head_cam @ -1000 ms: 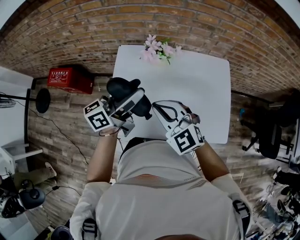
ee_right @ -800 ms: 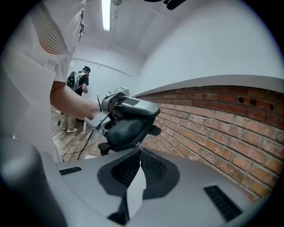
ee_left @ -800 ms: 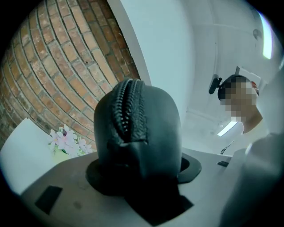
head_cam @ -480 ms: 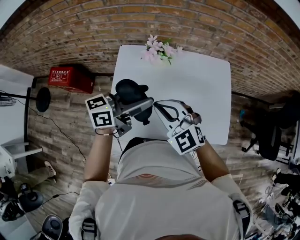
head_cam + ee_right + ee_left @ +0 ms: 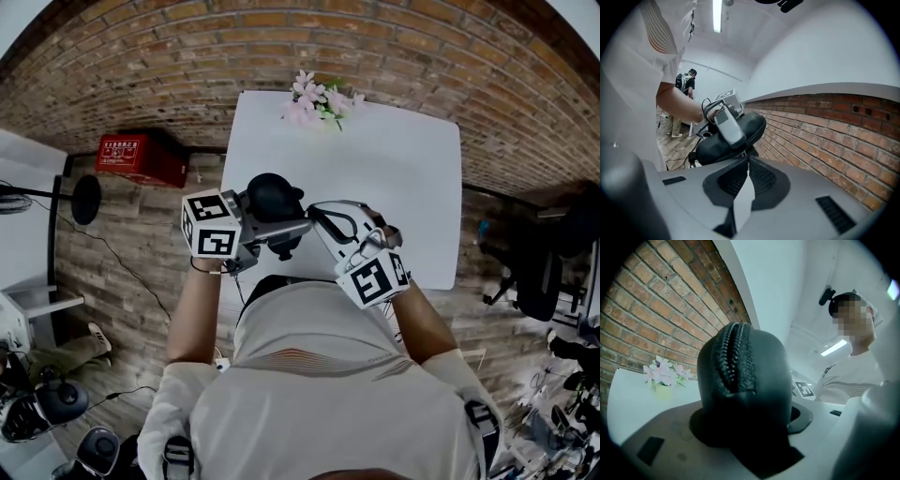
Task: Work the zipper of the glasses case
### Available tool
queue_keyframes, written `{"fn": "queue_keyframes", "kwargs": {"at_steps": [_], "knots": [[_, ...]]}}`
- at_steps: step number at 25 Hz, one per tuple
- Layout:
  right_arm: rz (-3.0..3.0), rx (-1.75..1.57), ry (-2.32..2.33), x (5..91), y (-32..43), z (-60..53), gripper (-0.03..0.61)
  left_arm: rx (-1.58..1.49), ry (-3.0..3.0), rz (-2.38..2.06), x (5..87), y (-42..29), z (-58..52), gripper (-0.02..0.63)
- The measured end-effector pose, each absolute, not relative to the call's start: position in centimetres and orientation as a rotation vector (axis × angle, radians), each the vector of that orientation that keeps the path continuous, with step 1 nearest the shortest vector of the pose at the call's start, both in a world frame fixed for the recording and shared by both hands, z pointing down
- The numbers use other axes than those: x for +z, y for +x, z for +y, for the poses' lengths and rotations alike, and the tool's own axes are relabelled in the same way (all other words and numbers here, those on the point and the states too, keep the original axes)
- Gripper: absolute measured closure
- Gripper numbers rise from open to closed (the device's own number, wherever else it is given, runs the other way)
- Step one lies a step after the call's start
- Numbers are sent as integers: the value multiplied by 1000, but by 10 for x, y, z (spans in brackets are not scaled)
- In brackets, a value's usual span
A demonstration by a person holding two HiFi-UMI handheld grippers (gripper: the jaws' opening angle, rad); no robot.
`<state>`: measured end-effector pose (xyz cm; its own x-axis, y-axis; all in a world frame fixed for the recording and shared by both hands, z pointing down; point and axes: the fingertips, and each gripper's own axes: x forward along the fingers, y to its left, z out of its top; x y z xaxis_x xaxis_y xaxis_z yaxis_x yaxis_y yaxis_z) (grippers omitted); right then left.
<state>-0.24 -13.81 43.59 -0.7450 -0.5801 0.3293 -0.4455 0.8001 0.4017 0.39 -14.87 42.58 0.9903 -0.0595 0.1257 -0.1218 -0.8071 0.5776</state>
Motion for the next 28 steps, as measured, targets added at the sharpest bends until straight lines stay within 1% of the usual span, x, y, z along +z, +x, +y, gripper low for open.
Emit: {"fn": "queue_keyframes", "kwargs": {"at_steps": [8,14,21,28], "knots": [[-2542,-409,764,439,0,-141,517,307,2520,-35,449,10,-133,350],[-2535,-406,778,441,4,-148,522,585,2567,7,478,14,-119,350],[-2501,-425,774,444,8,-149,523,802,2583,7,501,14,-113,350],[-2422,-519,764,448,10,-149,522,1003,2583,-25,519,11,-112,350]]}}
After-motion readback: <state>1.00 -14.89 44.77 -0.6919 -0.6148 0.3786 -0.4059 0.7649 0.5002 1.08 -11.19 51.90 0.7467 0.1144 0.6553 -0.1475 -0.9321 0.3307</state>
